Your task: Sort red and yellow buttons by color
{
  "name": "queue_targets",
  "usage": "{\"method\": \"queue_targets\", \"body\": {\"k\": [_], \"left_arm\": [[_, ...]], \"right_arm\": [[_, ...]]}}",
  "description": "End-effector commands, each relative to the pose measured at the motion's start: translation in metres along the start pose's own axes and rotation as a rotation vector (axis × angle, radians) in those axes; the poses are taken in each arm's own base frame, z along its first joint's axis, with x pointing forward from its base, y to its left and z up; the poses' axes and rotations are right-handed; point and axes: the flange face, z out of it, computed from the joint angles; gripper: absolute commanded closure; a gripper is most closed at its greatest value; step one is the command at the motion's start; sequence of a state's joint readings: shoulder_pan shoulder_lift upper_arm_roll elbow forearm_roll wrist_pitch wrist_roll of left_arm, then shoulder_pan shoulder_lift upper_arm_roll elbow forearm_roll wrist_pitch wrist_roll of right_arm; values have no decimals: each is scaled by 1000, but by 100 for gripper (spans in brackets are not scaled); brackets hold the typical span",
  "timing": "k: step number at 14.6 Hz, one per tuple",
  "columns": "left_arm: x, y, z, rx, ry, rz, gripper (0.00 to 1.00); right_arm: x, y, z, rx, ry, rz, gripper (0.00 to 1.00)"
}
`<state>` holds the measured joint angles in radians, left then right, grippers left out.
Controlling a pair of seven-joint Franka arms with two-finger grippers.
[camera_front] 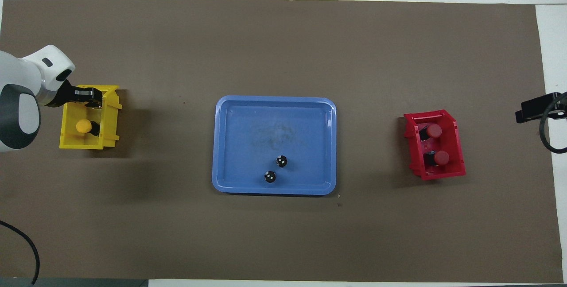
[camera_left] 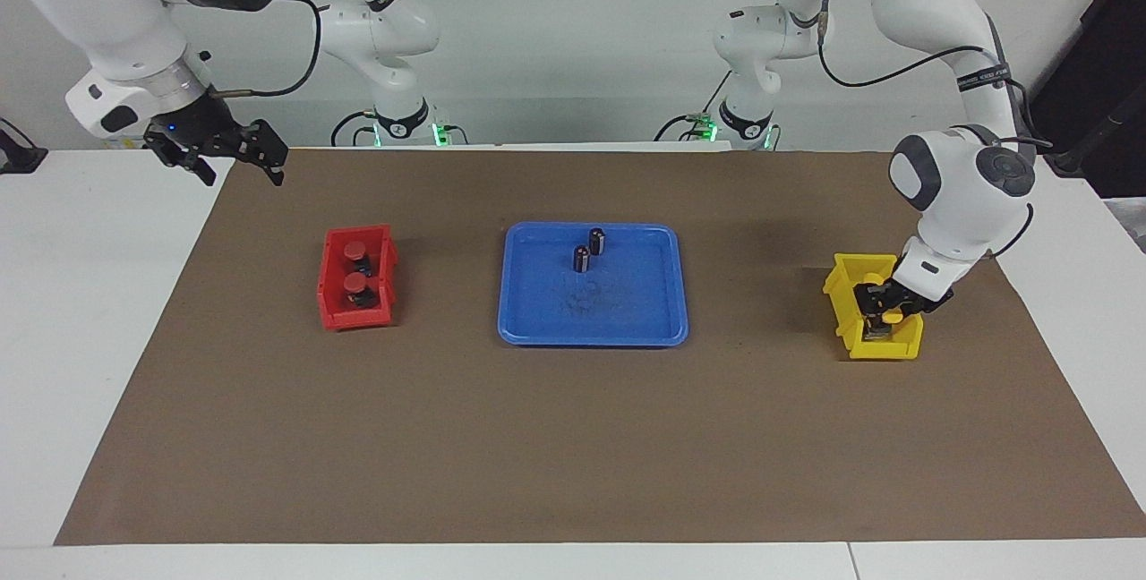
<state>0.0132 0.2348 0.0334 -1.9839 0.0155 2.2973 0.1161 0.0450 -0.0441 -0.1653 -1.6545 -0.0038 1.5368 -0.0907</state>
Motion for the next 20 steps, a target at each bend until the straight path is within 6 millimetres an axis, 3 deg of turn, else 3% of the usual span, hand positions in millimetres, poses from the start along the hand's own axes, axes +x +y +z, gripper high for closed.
{"method": "queue_targets", "body": {"k": [1, 2, 3, 10, 12, 15, 17, 20], "left_arm": [[-10, -5, 12, 2, 31, 6, 88], [-11, -6, 12, 2, 28, 4, 65], [-10, -6, 11, 2, 30, 4, 54], [-2, -6, -3, 0, 15, 5, 53], [5, -2, -20, -2, 3, 12, 43], [9, 1, -35, -2, 7, 19, 18], [9, 5, -66, -2, 20, 26, 0], [15, 20, -125, -12, -51, 54, 0]], "right_arm": [[-6, 2, -8, -13, -3, -24, 0], [-6, 4, -8, -12, -3, -20, 0], [-6, 4, -9, -13, 3, -21, 0], [-5, 9, -9, -16, 6, -14, 0], [-6, 7, -9, -16, 3, -17, 0], [-5, 7, -9, -16, 6, -17, 0], [-4, 6, -9, -16, 6, -20, 0], [-4, 4, -9, -17, 4, -21, 0]]}}
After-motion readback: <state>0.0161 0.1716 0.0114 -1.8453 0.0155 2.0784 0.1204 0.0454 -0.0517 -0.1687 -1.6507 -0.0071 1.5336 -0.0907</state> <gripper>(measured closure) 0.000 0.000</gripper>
